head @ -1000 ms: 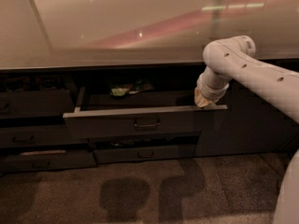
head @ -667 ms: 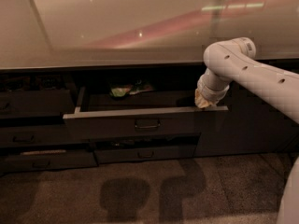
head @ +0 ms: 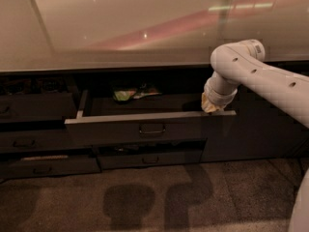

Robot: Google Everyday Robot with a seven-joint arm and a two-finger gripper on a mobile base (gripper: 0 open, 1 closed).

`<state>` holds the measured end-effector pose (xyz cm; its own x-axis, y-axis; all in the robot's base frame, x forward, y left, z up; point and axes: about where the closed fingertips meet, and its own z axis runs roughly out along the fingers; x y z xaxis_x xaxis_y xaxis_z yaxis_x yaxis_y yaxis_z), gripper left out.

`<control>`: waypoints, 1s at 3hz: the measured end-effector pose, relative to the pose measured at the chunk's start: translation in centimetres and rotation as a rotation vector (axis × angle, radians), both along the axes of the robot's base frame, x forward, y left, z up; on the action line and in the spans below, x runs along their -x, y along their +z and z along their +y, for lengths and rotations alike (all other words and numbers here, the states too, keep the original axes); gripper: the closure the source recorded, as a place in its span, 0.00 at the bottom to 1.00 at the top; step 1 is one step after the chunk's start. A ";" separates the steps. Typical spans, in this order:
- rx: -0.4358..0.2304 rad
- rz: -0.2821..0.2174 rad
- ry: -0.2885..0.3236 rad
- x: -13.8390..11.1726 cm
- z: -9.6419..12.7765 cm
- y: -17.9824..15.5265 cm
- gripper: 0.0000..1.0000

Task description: Open top drawer

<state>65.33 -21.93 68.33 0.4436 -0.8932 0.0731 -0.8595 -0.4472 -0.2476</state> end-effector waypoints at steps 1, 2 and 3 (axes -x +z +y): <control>0.003 0.004 0.004 0.6 0.0 -0.1 1.00; -0.009 -0.071 0.017 5.8 -0.4 0.3 1.00; -0.009 -0.071 0.017 5.8 -0.4 0.3 1.00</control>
Offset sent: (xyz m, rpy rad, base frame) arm -0.2238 0.0040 -0.1442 -0.0635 0.1823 0.1437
